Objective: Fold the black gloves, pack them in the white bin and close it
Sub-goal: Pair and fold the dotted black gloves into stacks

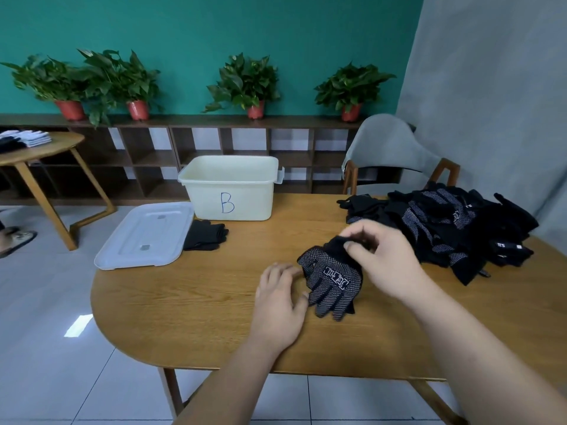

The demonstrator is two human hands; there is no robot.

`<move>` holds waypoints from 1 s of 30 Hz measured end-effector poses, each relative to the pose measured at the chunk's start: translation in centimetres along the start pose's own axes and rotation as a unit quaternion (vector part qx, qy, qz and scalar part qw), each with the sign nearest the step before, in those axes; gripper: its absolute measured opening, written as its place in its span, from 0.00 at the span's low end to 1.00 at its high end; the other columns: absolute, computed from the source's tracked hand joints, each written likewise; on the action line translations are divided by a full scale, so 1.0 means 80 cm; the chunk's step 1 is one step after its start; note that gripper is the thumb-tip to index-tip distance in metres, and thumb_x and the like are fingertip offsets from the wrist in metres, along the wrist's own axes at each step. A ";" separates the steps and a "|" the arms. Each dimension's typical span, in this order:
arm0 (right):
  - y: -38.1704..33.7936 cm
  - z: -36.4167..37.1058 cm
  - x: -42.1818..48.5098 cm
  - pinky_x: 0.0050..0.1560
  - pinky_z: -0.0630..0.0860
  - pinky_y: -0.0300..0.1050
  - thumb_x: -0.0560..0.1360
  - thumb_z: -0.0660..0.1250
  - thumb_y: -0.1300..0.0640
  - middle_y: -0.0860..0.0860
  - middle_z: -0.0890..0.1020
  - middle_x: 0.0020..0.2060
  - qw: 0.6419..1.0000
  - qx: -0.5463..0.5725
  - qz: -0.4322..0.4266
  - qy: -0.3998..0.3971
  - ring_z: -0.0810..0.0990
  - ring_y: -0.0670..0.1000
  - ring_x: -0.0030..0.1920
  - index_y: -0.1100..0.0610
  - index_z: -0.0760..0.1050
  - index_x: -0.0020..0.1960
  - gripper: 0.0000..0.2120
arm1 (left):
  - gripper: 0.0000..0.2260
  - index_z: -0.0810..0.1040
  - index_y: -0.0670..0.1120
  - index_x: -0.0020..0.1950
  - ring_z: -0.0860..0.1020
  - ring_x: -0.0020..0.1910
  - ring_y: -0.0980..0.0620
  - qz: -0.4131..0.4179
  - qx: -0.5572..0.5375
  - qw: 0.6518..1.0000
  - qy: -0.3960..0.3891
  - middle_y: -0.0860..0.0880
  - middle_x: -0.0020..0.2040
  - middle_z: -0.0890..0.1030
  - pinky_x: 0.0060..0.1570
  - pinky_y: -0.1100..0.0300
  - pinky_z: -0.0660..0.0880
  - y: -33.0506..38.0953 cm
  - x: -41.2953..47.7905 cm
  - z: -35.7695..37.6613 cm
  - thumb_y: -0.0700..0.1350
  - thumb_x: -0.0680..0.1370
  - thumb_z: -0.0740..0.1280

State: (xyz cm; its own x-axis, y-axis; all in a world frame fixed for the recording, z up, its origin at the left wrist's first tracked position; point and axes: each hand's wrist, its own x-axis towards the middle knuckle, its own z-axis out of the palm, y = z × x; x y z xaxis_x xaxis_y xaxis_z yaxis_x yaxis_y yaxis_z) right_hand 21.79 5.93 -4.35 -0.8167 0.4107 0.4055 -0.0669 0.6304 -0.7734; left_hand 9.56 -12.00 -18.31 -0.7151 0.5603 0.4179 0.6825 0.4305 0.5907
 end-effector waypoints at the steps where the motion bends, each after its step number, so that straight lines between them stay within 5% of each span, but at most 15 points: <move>1: -0.009 -0.008 0.010 0.53 0.80 0.44 0.77 0.72 0.64 0.43 0.87 0.45 1.000 0.007 -0.005 -0.006 0.84 0.44 0.49 0.46 0.84 0.48 0.11 | 0.21 0.74 0.53 0.73 0.60 0.80 0.50 0.000 0.014 1.000 -0.005 0.56 0.75 0.70 0.78 0.46 0.62 0.001 0.000 0.000 0.55 0.80 0.64; 9: -0.026 -0.041 0.075 0.57 0.78 0.42 0.78 0.73 0.59 0.39 0.86 0.47 0.994 -0.106 -0.023 0.024 0.82 0.39 0.52 0.44 0.83 0.48 0.09 | 0.27 0.70 0.59 0.79 0.51 0.83 0.50 -0.003 0.095 0.993 -0.062 0.56 0.81 0.64 0.81 0.49 0.56 0.009 -0.002 -0.001 0.63 0.80 0.59; 14: -0.021 -0.028 0.059 0.38 0.70 0.29 0.78 0.71 0.60 0.39 0.82 0.39 0.981 -0.141 -0.091 0.093 0.78 0.37 0.37 0.46 0.82 0.51 0.08 | 0.28 0.69 0.60 0.79 0.50 0.83 0.48 -0.008 0.127 0.989 -0.081 0.54 0.82 0.62 0.81 0.48 0.56 0.012 -0.001 0.000 0.66 0.80 0.59; 17: 0.027 0.007 0.024 0.54 0.78 0.44 0.77 0.71 0.59 0.40 0.82 0.48 0.967 -0.230 -0.100 0.033 0.80 0.42 0.50 0.45 0.81 0.52 0.09 | 0.29 0.70 0.59 0.79 0.49 0.83 0.48 -0.014 0.133 0.987 -0.087 0.52 0.82 0.63 0.81 0.49 0.55 0.013 0.000 0.001 0.67 0.79 0.58; 21: 0.102 0.058 -0.037 0.48 0.79 0.47 0.79 0.69 0.56 0.40 0.81 0.51 0.948 -0.311 -0.028 -0.055 0.80 0.46 0.54 0.43 0.80 0.54 0.08 | 0.29 0.68 0.59 0.79 0.48 0.83 0.48 -0.021 0.139 0.985 -0.098 0.52 0.82 0.62 0.81 0.48 0.54 0.016 0.000 0.001 0.67 0.80 0.57; 25: 0.128 0.079 -0.057 0.39 0.76 0.40 0.75 0.75 0.62 0.41 0.84 0.47 0.946 -0.319 -0.052 0.016 0.82 0.46 0.51 0.48 0.83 0.52 0.10 | 0.29 0.68 0.59 0.79 0.49 0.83 0.48 -0.024 0.141 0.985 -0.098 0.52 0.81 0.63 0.81 0.48 0.55 0.017 0.000 0.001 0.67 0.80 0.57; 30: 0.121 0.080 -0.064 0.46 0.82 0.44 0.73 0.77 0.66 0.44 0.86 0.48 0.945 -0.302 -0.106 0.075 0.84 0.47 0.50 0.51 0.85 0.54 0.14 | 0.30 0.68 0.58 0.79 0.50 0.83 0.48 -0.027 0.143 0.985 -0.098 0.52 0.81 0.63 0.81 0.48 0.56 0.016 -0.001 0.001 0.68 0.80 0.57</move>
State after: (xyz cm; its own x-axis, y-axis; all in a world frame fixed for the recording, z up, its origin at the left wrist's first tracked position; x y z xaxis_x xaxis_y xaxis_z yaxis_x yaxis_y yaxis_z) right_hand 21.66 5.69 -17.04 -0.7278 0.2943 0.6195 0.1567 0.9507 -0.2675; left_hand 10.51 -11.45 -17.70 -0.7275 0.6450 0.2339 0.6793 0.6291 0.3780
